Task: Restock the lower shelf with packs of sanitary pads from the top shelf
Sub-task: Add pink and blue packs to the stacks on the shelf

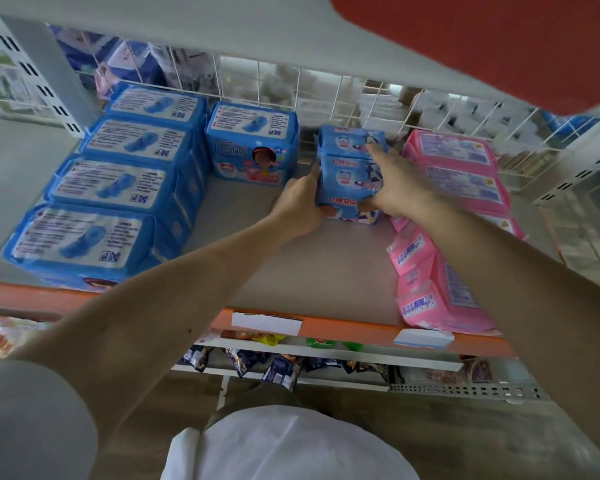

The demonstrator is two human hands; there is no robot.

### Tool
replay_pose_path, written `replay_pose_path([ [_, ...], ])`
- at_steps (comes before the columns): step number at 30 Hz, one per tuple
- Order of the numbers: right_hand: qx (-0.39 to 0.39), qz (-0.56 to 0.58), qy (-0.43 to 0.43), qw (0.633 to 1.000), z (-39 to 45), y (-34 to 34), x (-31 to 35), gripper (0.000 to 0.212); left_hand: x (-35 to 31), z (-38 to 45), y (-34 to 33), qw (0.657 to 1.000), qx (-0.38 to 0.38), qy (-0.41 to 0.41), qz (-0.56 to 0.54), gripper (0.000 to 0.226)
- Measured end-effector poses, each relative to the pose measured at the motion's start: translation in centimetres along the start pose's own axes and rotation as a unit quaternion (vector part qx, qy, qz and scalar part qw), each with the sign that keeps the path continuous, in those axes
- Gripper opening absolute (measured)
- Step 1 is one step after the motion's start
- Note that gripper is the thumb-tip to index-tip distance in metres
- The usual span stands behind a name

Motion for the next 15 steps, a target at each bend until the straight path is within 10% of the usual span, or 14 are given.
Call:
replay_pose_path([
  [15, -0.002, -0.049, -0.041, 0.998, -0.9, 0.5, -1.3, 0.104, -1.5, -0.8, -0.4, 0.999, 0.039, -0.012, -0.002, 0.087],
])
Point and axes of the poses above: each hand's wrist, its own z-axis towards the middle knuckle, its own y-axis out of the back of the hand, x = y × z, the point moved 7 cm from there along z, towards the middle knuckle, and after that the axes turned 8 degrees about x, right-handed, at the moved point
